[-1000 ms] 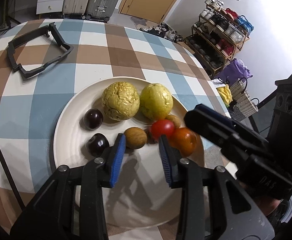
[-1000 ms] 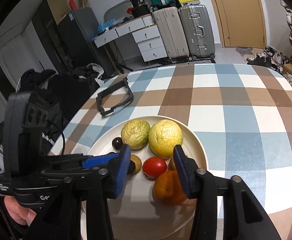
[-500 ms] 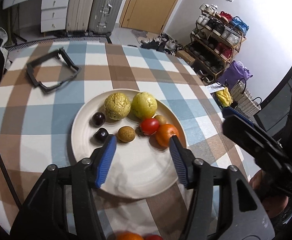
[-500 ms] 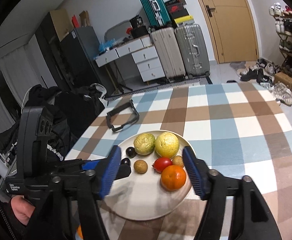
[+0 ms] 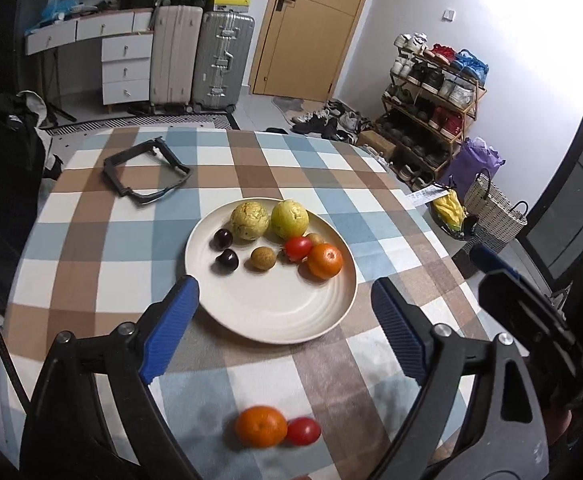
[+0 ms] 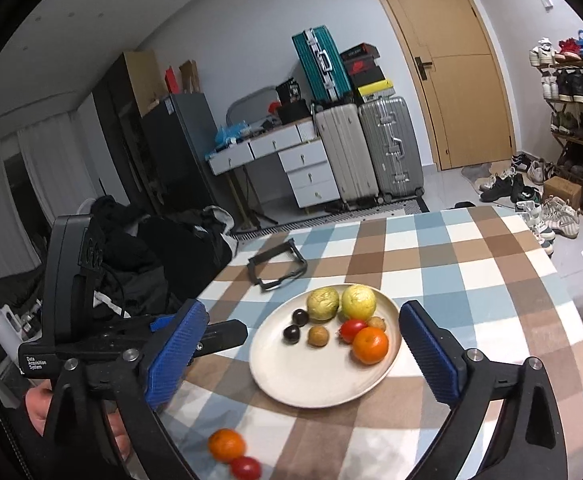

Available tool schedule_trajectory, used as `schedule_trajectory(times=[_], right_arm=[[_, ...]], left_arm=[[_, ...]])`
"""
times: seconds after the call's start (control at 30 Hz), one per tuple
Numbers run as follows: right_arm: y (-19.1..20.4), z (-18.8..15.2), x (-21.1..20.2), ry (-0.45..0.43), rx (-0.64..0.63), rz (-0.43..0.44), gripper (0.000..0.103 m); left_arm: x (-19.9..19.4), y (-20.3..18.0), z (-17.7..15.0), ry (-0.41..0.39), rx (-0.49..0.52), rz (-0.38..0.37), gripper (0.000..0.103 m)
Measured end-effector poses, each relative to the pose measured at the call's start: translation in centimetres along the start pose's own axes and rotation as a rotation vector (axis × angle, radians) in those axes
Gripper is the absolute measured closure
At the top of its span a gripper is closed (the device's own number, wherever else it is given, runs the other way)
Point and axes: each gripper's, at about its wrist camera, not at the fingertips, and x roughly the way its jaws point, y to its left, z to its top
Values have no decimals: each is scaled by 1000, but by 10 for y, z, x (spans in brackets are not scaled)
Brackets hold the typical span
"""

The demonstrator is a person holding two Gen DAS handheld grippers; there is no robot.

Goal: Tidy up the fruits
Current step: 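Withdraw both tools toward the last orange and red tomato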

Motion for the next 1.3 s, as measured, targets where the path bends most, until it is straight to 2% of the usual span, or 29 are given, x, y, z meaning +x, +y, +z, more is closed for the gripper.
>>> schedule_trajectory(times=[0.17, 0.4, 0.5, 0.7, 1.0, 1.17, 1.3], right_arm=[[4, -22, -16, -12, 27, -29, 2], [4, -49, -29, 15, 54, -65, 1], [5, -63, -29, 41, 51, -80, 0], [7, -89, -28, 90, 44, -105, 0], [10, -122, -25, 160, 37, -118, 0], [8, -137, -23, 193, 48, -133, 0], [6, -143, -22, 209, 55, -138, 0]], left_arm=[[-22, 6, -21, -28, -25, 28, 3], [-41, 21, -57, -47, -54, 56, 1], [-33, 27, -75, 3, -59, 89, 1], [-13, 37, -109, 93, -61, 100, 1], [12, 44, -130, 183, -95, 37, 1], [21, 48, -124, 185, -133, -47, 2], [26, 48, -118, 181, -146, -85, 9]])
